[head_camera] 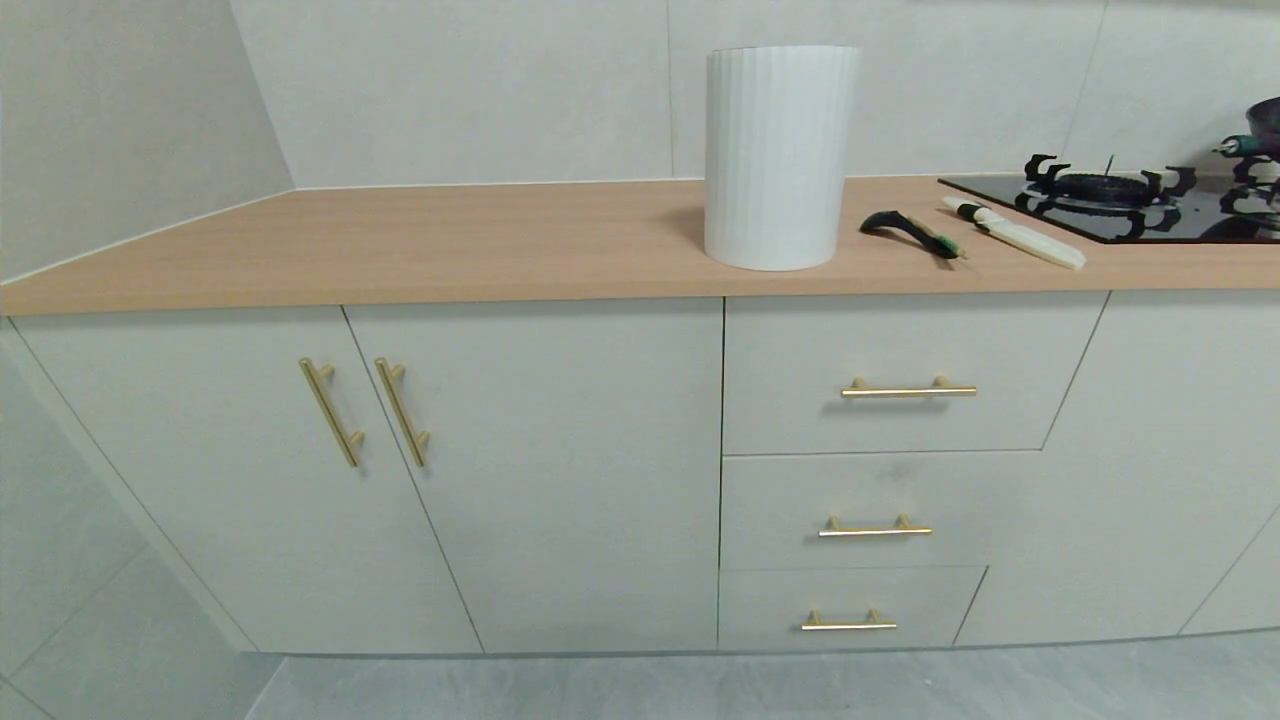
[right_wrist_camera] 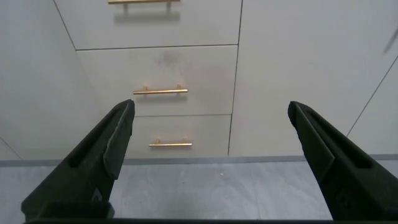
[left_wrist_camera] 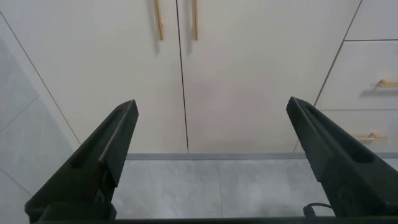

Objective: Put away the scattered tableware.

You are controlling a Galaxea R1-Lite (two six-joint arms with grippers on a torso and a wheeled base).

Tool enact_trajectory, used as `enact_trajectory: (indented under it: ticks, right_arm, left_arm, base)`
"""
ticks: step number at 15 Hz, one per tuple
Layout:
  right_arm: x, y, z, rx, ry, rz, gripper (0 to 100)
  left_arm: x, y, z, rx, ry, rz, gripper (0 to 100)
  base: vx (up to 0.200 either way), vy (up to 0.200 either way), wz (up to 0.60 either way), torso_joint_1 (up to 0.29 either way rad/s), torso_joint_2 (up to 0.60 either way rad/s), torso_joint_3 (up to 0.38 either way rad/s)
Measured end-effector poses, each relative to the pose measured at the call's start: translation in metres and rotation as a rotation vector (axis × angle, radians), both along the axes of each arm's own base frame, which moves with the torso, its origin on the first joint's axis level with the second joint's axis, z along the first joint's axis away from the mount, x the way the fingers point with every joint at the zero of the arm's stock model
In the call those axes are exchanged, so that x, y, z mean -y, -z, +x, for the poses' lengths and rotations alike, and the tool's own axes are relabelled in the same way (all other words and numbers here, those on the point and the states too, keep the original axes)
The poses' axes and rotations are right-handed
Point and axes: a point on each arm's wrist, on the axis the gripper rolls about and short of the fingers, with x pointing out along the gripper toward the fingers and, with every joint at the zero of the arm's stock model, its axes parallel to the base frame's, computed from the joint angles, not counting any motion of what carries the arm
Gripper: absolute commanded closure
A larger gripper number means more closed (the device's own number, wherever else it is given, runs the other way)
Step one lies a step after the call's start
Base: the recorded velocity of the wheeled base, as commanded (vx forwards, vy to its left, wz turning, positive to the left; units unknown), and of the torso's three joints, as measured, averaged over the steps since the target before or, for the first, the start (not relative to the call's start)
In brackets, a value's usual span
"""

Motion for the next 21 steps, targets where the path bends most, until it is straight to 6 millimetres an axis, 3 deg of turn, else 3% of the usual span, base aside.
enact_trajectory:
  ticks: [2,5,10,15,21]
  right_arm:
    - [0.0,-0.023,-0.006,0.083,-0.023,0.033,0]
    - [-0.002,-0.037,-0.004,0.051,-0.125,0.024,0]
    - [-0.005,-0.069,0.028,-0.141,-0.261,0.039,0]
    - [-0.013,-0.101,0.093,-0.382,-0.373,0.056,0]
    - [-0.032,-0.087,0.187,-0.579,-0.419,0.056,0]
  left_arm:
    - [0.0,0.0,0.0,0.0,-0.001,0.0,0]
    - [0.0,0.0,0.0,0.0,0.0,0.0,0]
    - [0.0,0.0,0.0,0.0,0.0,0.0,0]
    - [0.0,0.0,0.0,0.0,0.0,0.0,0]
    - [0.0,0.0,0.0,0.0,0.0,0.0,0]
  base:
    - [0.0,0.0,0.0,0.0,0.0,0.0]
    - [0.0,0.0,0.0,0.0,0.0,0.0]
    - [0.0,0.0,0.0,0.0,0.0,0.0]
    - [0.0,0.0,0.0,0.0,0.0,0.0]
    - [0.0,0.0,0.0,0.0,0.0,0.0]
